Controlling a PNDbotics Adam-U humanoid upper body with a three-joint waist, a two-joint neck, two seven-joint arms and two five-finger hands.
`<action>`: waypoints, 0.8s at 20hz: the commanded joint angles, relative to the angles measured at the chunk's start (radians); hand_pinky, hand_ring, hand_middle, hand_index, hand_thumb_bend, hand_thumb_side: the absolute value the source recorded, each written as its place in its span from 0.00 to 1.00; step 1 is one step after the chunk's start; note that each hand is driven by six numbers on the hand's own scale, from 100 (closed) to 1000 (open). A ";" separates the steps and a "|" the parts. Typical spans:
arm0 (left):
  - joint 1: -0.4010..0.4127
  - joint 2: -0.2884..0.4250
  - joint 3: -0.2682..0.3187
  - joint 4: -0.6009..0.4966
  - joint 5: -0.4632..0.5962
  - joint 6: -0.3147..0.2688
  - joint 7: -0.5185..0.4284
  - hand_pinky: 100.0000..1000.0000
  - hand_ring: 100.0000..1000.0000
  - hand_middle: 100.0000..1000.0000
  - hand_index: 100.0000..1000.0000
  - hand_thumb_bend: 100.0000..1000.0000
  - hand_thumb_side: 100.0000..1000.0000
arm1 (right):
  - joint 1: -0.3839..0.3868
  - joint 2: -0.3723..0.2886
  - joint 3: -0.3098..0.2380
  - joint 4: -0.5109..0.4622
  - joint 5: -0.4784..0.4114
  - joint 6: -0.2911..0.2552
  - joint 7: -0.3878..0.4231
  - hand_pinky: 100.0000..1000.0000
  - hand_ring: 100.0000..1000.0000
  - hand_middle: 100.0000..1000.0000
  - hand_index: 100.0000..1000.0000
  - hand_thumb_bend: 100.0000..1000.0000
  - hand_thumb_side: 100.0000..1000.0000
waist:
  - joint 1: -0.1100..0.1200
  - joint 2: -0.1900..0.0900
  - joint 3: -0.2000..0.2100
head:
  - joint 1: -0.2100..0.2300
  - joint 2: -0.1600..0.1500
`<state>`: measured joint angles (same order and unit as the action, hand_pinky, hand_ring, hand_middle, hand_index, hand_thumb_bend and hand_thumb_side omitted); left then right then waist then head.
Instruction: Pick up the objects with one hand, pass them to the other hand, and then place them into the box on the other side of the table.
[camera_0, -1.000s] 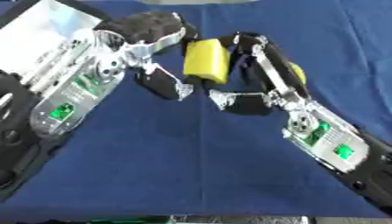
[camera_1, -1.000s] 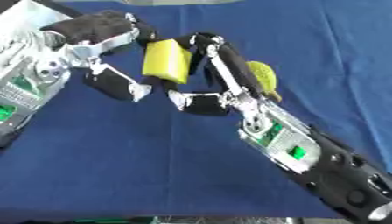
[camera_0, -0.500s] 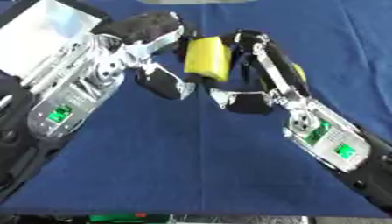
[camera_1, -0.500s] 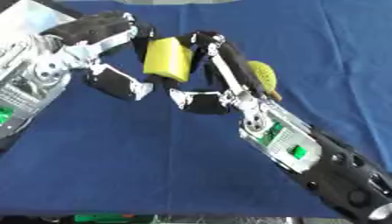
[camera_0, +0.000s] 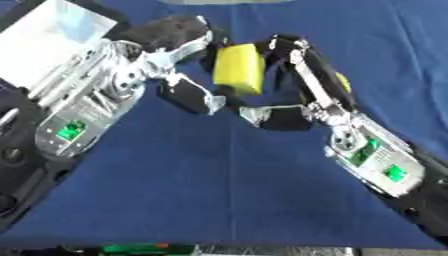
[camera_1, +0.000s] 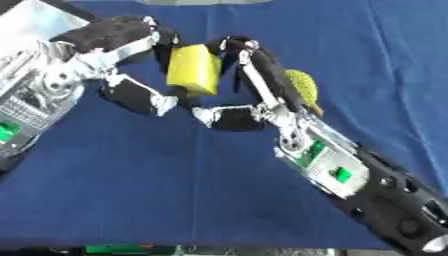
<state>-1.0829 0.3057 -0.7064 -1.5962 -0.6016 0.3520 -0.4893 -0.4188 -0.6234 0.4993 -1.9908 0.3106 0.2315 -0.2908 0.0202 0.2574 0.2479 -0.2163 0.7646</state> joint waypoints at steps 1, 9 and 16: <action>-0.028 -0.002 0.015 -0.010 -0.010 -0.006 -0.003 0.79 0.61 0.40 0.36 0.00 0.20 | -0.001 -0.021 0.002 -0.009 0.027 0.006 0.029 0.31 0.61 0.72 0.78 0.63 0.15 | -0.001 -0.018 0.001 | 0.002 0.005; -0.026 0.000 0.013 -0.007 -0.027 -0.017 -0.016 0.79 0.61 0.40 0.36 0.00 0.21 | 0.003 -0.023 -0.007 -0.009 0.051 0.051 0.038 0.34 0.66 0.77 0.86 0.68 0.17 | -0.001 -0.020 0.002 | 0.003 0.005; -0.030 0.016 0.008 -0.033 -0.032 -0.025 -0.042 0.79 0.61 0.40 0.36 0.00 0.22 | 0.012 -0.026 -0.016 -0.009 0.066 0.122 0.027 0.34 0.67 0.79 0.88 0.70 0.20 | 0.001 -0.022 0.003 | 0.002 0.005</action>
<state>-1.0896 0.2997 -0.7063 -1.6085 -0.6269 0.3278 -0.5251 -0.4008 -0.6273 0.4970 -1.9905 0.3689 0.3412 -0.2605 0.0208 0.2572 0.2497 -0.2163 0.7646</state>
